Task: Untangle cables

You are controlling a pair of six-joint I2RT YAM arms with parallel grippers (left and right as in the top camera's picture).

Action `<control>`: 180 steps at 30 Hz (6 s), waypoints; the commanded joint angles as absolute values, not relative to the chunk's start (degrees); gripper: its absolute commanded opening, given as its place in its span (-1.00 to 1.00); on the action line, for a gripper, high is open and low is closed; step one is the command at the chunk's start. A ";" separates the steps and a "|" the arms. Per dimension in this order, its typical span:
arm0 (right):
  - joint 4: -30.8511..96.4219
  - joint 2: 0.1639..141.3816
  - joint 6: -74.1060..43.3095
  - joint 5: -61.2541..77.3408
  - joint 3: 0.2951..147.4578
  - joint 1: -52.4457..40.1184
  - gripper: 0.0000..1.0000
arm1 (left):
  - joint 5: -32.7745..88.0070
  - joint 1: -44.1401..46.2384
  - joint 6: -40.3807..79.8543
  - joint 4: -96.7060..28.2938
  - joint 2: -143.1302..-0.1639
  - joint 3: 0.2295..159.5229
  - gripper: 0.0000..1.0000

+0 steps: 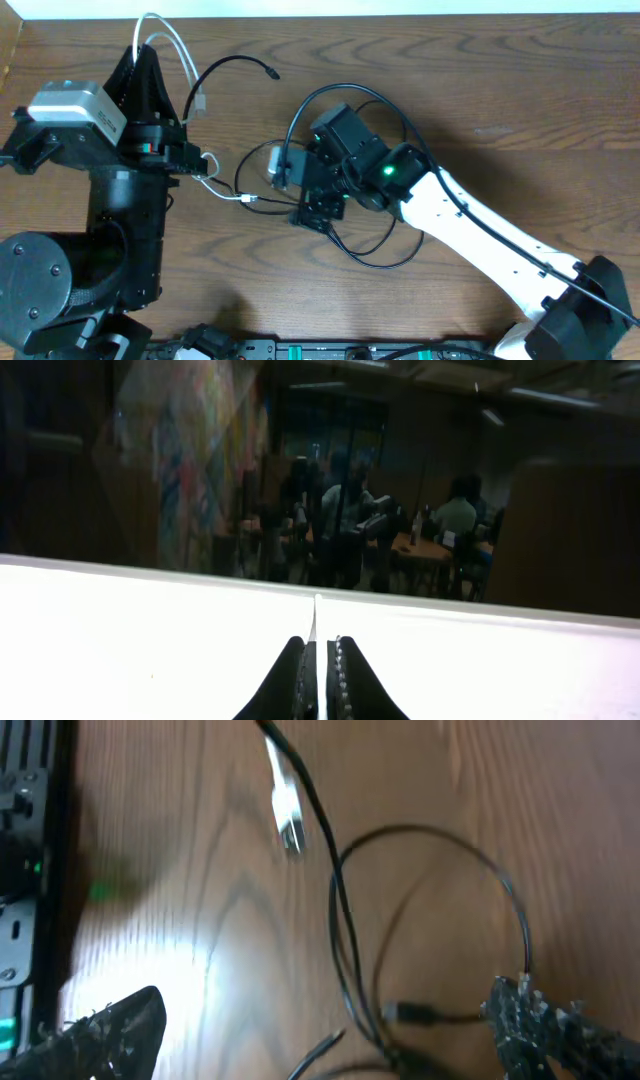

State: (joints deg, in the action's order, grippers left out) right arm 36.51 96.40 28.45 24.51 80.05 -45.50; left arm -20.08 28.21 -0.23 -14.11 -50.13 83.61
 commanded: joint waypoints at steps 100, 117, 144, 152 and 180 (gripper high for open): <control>33.41 88.36 0.62 5.74 80.55 -36.67 0.98 | -13.15 27.92 -8.58 -31.22 -64.27 84.66 -0.85; 38.83 78.72 25.08 18.83 80.55 -41.69 0.99 | -15.31 27.92 -9.82 -30.85 -64.73 84.66 -0.85; 16.05 82.78 7.31 19.03 80.51 -44.77 0.99 | -10.87 27.94 -4.43 -29.10 -64.58 84.66 -0.85; 14.35 83.29 7.38 19.00 80.51 -44.77 0.99 | -6.96 27.99 0.84 -29.30 -63.59 84.66 -0.85; 9.67 83.29 7.31 15.75 80.51 -44.56 0.08 | 0.08 27.99 38.28 -31.05 -59.44 84.66 -0.85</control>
